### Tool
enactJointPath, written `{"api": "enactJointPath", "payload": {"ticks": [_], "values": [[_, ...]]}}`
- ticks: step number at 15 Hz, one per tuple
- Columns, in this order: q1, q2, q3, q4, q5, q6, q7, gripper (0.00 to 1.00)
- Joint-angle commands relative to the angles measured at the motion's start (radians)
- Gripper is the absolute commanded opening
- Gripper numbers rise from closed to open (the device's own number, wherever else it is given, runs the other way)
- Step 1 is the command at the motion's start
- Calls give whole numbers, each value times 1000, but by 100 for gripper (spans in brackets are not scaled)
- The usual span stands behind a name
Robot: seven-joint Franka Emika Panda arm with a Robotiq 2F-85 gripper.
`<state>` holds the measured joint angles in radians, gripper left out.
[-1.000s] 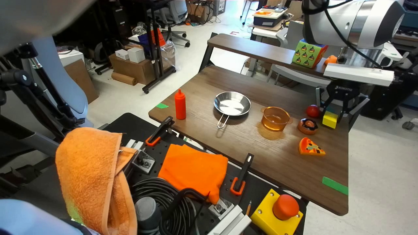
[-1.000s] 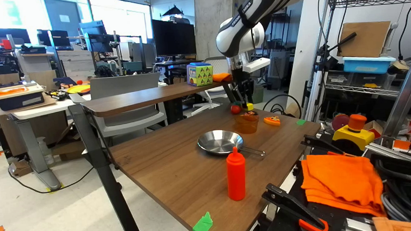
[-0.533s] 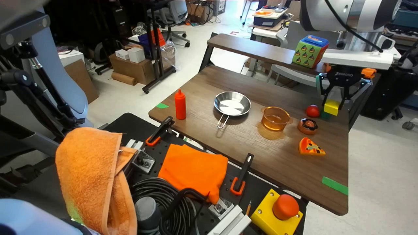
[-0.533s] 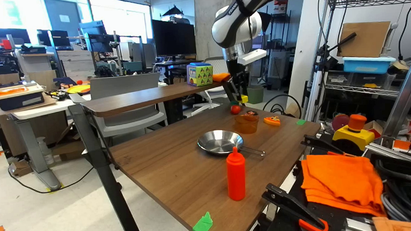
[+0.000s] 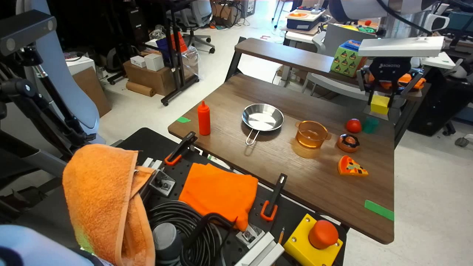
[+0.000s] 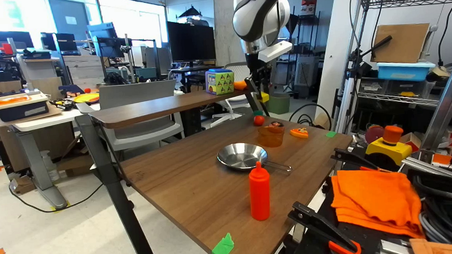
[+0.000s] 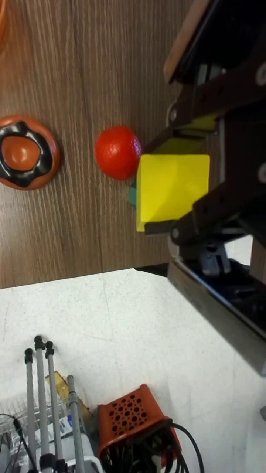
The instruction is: Pick up the yellow object from the table and put it in the pot
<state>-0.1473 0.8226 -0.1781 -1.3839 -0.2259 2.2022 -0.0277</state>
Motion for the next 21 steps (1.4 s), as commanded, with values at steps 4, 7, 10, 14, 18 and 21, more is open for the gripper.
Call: {"api": "enactJointPath", "payload": {"ticks": [4,7,10,14,18,21], "values": [[41,-120,-45,-216,-53,167,110,20],[52,-155,-61,-290,-68,239,136,20],[101,-213,-111,-409,-155,356,188,20],[183,-258,-193,-517,-280,457,304,20],[220,-291,-223,-572,-323,469,365,20],[200,-315,-199,-592,-303,466,332,20]]}}
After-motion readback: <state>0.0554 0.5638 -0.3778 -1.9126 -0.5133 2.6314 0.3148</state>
